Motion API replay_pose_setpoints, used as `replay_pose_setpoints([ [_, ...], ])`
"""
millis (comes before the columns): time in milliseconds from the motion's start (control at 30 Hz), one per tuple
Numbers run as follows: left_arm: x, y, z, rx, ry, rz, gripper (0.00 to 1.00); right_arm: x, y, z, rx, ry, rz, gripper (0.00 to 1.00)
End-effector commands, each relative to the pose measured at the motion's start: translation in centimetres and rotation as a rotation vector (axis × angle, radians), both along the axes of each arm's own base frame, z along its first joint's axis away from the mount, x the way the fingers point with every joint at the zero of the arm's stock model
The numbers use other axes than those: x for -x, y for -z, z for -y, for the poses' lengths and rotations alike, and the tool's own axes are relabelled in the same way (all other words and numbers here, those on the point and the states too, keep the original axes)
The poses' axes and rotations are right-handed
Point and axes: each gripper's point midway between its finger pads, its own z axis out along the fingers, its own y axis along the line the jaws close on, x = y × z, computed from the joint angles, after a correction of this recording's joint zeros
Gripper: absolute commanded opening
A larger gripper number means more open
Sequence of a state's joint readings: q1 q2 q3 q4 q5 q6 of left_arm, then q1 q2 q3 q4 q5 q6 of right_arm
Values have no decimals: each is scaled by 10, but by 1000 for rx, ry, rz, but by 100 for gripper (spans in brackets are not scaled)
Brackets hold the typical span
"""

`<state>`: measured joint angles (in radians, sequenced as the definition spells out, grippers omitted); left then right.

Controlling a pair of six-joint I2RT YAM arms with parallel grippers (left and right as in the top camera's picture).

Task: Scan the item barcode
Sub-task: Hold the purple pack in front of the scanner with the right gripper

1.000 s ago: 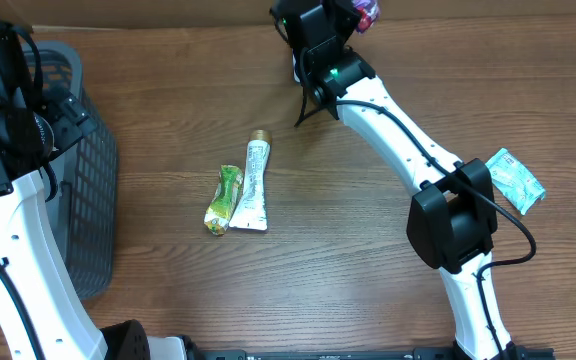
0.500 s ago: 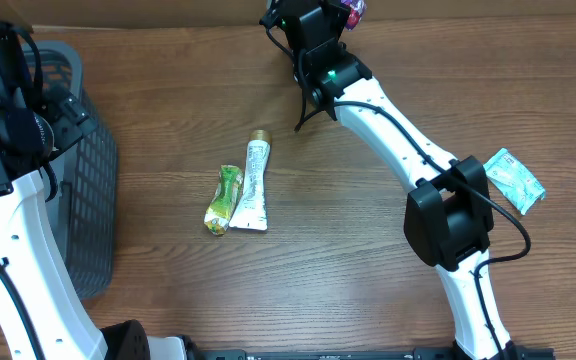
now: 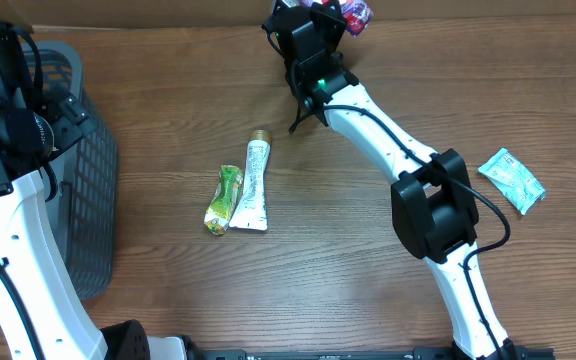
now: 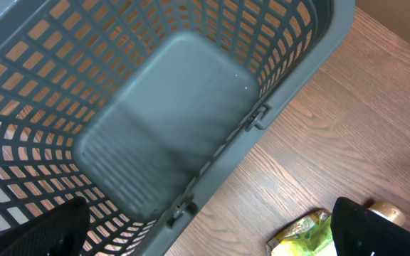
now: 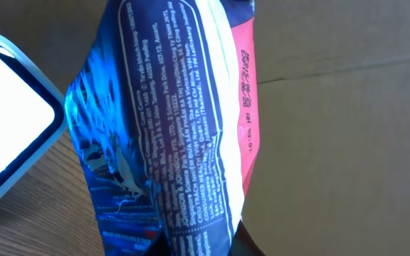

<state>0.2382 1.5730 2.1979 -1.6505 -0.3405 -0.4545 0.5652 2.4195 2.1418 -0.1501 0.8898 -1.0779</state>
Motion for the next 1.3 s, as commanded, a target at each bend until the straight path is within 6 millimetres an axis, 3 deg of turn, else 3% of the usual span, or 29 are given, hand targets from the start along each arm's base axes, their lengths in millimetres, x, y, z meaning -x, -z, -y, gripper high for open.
replay_pose_setpoints([
  [0,-1,2,-1,9,-18,2,99,5,-15,-6,-12,26,42,4],
  [800,-1,2,-1,9,-18,2,100,16,-13,-1,44,83,15,4],
  [1067,-1,2,-1,9,-17,2,100,43,-22,-34,-103,-49,-70,4],
  [1267,-1,2,-1,9,-17,2,99,86,-63,-55,-374,-155,-141,4],
])
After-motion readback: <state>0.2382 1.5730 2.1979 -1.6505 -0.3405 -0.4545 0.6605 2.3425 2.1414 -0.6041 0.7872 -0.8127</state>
